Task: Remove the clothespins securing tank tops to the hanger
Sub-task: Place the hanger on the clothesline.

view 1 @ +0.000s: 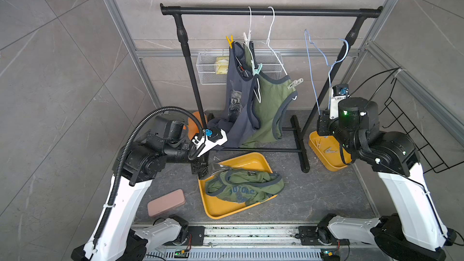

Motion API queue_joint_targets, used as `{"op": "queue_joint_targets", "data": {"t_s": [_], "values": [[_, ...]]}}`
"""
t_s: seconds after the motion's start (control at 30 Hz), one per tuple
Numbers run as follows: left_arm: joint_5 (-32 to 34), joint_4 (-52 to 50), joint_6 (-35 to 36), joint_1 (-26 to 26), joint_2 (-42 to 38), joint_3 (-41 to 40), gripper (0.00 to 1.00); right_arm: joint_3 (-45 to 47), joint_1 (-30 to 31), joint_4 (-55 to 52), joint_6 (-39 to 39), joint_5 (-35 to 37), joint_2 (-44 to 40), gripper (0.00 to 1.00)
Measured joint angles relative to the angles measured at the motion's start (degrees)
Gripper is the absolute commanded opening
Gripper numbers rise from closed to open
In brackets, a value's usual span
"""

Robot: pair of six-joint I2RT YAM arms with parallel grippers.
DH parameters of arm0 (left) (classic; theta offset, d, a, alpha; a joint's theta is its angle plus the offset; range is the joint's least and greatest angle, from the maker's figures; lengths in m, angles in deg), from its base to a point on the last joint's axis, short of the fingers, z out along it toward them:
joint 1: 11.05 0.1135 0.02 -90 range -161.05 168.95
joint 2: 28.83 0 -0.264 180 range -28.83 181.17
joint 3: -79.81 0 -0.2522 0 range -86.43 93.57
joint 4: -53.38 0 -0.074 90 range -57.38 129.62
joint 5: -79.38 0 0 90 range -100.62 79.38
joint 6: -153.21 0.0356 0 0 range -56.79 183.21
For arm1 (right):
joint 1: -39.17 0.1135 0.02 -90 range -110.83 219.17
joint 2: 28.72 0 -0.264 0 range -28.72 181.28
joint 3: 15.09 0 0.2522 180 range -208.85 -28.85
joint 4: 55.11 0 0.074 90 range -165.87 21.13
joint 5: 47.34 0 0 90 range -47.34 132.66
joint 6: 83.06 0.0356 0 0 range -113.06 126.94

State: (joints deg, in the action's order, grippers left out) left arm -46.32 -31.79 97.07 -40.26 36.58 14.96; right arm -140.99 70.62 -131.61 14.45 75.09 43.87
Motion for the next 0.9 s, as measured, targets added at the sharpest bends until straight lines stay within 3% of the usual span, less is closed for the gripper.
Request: {"op": "queue_joint_targets", "data": {"t_s": [0.3,0.67,0.9], "values": [[-0.4,0.4,0.1,0.0,2.6,0.0,0.91,-7.0,-9.0,4.1,-3.1,-14.0,9.1,0.0],[-0.5,0.3,0.7,0.0,6.5,0.1,0.91,-22.1,-15.1,6.8,-4.9,-20.6,21.3,0.0],[-0.4,-0.2,1.5,0.0,9.1,1.1,0.91,-38.1,-19.1,6.4,-5.7,-24.3,33.0,0.0]]}}
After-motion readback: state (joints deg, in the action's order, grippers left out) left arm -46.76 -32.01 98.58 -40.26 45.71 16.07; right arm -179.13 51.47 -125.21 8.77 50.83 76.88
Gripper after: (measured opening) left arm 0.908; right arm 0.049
